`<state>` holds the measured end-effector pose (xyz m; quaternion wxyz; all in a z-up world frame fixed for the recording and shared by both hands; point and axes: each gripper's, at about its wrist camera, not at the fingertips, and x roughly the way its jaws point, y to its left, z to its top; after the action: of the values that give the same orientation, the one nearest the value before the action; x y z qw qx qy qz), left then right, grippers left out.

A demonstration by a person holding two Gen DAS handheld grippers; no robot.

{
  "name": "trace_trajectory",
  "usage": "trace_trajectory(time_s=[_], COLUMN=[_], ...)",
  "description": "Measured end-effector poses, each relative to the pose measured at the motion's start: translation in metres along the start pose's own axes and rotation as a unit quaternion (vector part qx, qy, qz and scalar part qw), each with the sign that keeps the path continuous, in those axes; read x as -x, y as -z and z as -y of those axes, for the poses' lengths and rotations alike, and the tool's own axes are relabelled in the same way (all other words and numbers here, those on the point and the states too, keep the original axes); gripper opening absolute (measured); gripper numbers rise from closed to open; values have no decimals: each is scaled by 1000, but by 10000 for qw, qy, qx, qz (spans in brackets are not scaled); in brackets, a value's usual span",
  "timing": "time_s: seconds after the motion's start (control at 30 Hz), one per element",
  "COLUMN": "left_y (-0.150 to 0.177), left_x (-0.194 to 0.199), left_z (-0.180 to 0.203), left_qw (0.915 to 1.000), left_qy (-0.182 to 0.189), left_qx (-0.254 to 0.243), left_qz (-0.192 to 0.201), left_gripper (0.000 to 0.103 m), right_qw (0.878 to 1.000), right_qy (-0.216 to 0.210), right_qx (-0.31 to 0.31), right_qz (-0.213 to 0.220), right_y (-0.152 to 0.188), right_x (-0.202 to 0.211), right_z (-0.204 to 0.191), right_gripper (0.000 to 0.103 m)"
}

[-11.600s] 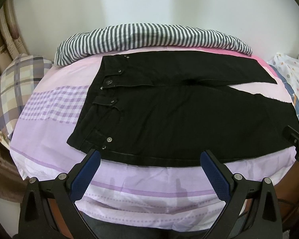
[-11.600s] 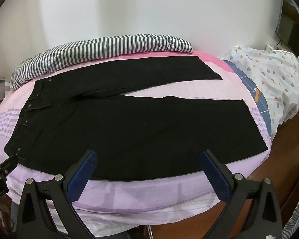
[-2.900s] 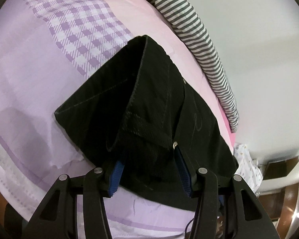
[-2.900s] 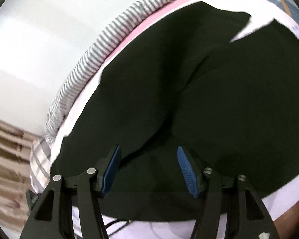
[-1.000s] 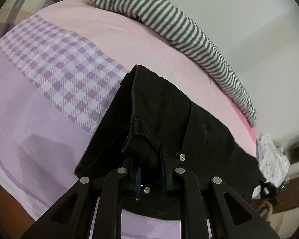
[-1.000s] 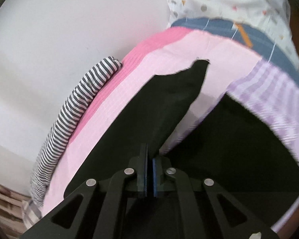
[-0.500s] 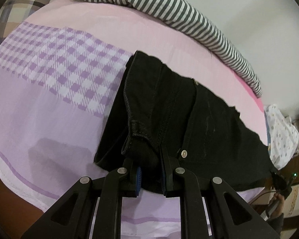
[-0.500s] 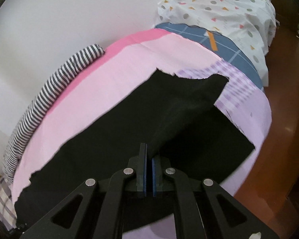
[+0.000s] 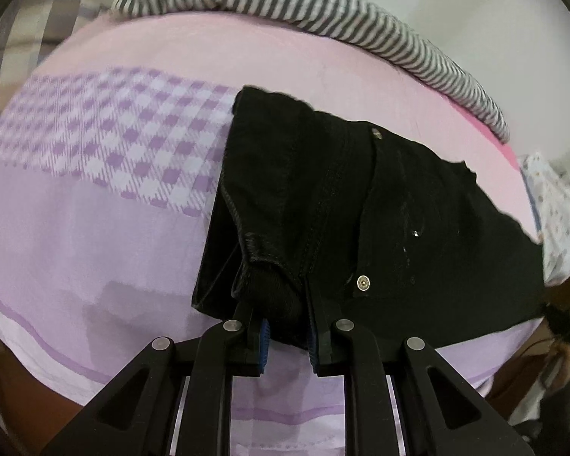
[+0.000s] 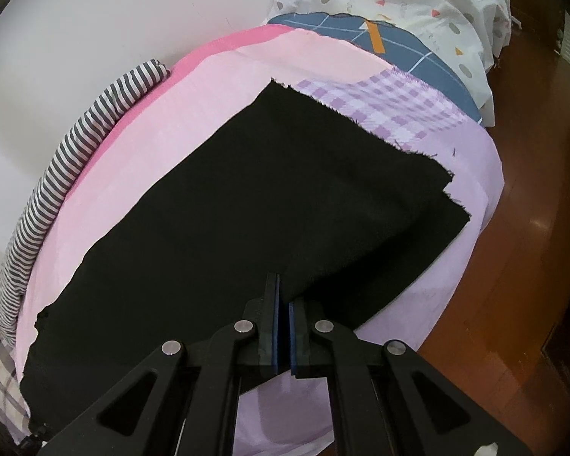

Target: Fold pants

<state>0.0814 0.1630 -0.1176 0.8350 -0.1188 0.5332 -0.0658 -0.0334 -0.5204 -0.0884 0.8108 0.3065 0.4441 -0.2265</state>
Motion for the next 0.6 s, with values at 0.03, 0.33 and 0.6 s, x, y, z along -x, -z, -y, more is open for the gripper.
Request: trace_trajectory(time_s=[0.03, 0.33, 0.6], left_y=[2, 19, 44], left_x=[3, 31, 58], left_z=[4, 27, 70], left_qw=[9999, 9970, 9858], left_qy=[-25, -282, -189], left_qx=[-115, -667, -1541], left_qz=[86, 261, 637], left_gripper=[18, 34, 35], right_qw=[10000, 9990, 9961], right_qy=[-33, -408, -750], right_qx=[-19, -181, -457], right_qz=[3, -66, -121], right_y=[0, -4, -7], right_x=[0, 0, -3], right_z=[1, 8, 21], right_gripper=[3, 6, 8])
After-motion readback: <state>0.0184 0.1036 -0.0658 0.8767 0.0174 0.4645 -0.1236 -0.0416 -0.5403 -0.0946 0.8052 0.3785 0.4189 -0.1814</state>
